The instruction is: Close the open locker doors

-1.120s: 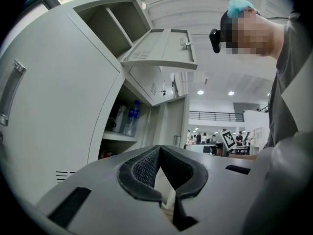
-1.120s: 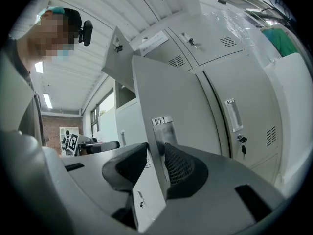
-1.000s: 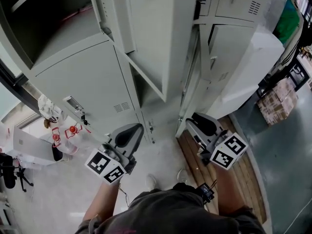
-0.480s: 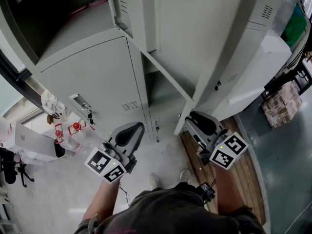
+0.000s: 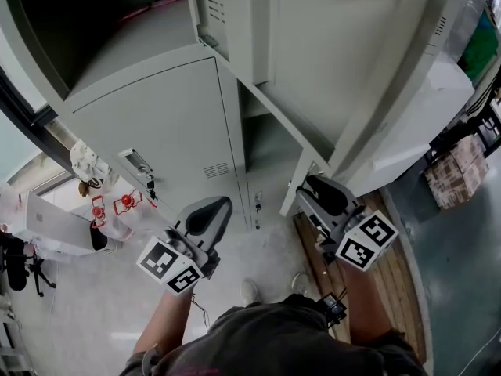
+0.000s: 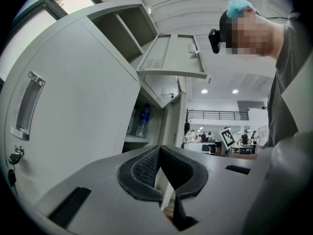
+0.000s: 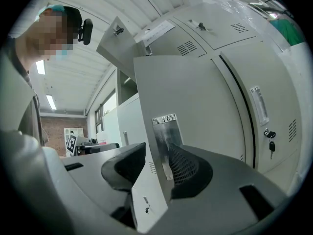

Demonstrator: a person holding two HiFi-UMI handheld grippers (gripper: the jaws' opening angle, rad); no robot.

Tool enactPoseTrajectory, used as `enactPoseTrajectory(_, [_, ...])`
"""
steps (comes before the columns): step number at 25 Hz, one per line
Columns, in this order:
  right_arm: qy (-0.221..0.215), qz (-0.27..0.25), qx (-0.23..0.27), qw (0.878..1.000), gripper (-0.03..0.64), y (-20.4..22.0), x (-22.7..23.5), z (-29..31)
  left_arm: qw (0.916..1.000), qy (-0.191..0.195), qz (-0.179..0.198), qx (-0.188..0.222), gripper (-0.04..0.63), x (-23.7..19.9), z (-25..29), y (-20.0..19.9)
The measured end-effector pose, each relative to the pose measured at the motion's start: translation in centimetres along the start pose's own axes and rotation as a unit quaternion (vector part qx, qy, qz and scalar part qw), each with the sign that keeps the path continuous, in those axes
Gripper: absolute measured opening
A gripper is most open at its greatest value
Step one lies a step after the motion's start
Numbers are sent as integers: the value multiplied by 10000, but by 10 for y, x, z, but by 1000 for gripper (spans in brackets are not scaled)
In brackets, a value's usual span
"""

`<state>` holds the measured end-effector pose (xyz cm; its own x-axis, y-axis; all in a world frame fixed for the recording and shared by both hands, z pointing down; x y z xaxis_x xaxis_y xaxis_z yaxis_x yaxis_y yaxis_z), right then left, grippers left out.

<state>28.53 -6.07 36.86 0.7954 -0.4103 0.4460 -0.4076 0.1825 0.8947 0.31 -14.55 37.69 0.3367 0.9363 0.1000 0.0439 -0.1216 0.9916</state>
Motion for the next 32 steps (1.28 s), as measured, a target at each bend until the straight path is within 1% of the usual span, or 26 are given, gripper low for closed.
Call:
enactPoseTrajectory(17, [-83,-132,-89,9998,114,-4,2,31,9998,-188,-39,-13,9,-20,-7,5])
enactPoseTrajectory(32, [-245,-170,-247,9993,114,-6,7,74,9985,-545,-100,-3,9,-46,-20,12])
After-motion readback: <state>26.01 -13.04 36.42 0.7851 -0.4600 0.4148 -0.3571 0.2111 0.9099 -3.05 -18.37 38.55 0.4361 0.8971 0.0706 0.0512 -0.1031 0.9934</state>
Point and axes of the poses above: the fingertips, and each gripper's own axes: z forward along the fingers, x to its right, y out of its underside, the point moved 10 cm from there along -z, backward along the fingers, and after that the axes turned 15 degrees about z, right-handed, at the moved point
